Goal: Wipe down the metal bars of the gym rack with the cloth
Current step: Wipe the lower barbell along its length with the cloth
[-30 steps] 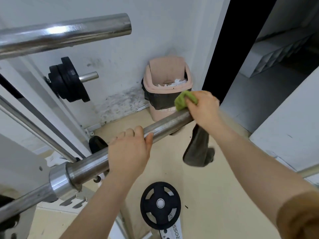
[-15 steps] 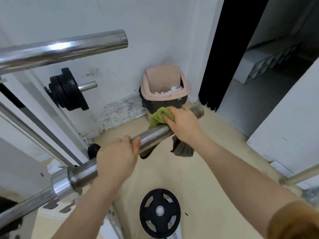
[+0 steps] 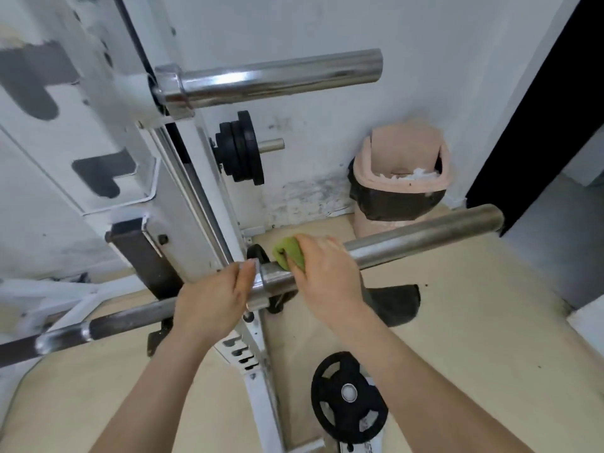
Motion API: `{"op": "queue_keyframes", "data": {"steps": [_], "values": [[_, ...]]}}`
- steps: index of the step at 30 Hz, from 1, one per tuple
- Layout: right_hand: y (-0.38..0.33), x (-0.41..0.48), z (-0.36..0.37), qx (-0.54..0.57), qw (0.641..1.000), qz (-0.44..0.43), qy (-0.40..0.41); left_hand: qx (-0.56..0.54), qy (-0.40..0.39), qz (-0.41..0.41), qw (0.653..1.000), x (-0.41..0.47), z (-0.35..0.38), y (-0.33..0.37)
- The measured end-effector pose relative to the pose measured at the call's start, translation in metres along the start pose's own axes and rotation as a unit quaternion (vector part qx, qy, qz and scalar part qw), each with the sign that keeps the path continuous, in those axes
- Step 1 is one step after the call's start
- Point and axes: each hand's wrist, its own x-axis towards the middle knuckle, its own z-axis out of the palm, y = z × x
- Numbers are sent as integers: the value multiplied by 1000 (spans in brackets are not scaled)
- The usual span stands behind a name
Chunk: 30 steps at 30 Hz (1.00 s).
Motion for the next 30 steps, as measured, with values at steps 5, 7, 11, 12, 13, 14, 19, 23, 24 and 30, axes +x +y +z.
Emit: {"op": "queue_keyframes", "data": {"steps": [5,7,11,12,13,14,19,23,24,30], "values": [[-24,-23,-5,241,966,94,25,-132,-44,47,989,2,-3,-20],[-46,-32,-1,246,968,41,-2,-159,-26,75,984,2,-1,-25],[-69,-22,22,107,994,-15,-35,-78,41,98,991,0,6,-23],[-70,-12,22,77,996,1,-41,-89,42,83,992,0,4,-24],[-69,1,22,59,996,25,-61,-114,40,68,990,-1,3,-24],[-68,18,20,57,991,63,-102,-141,42,65,987,-1,4,-25],[-59,80,23,52,953,195,-227,-154,69,111,979,-8,9,-21],[-59,20,17,97,990,64,-82,-287,-81,78,951,6,-2,-31],[-58,-1,13,120,992,19,-31,-275,-108,78,952,12,-5,-32],[-62,-67,31,353,909,151,159,-49,-5,108,993,7,6,-16]]}}
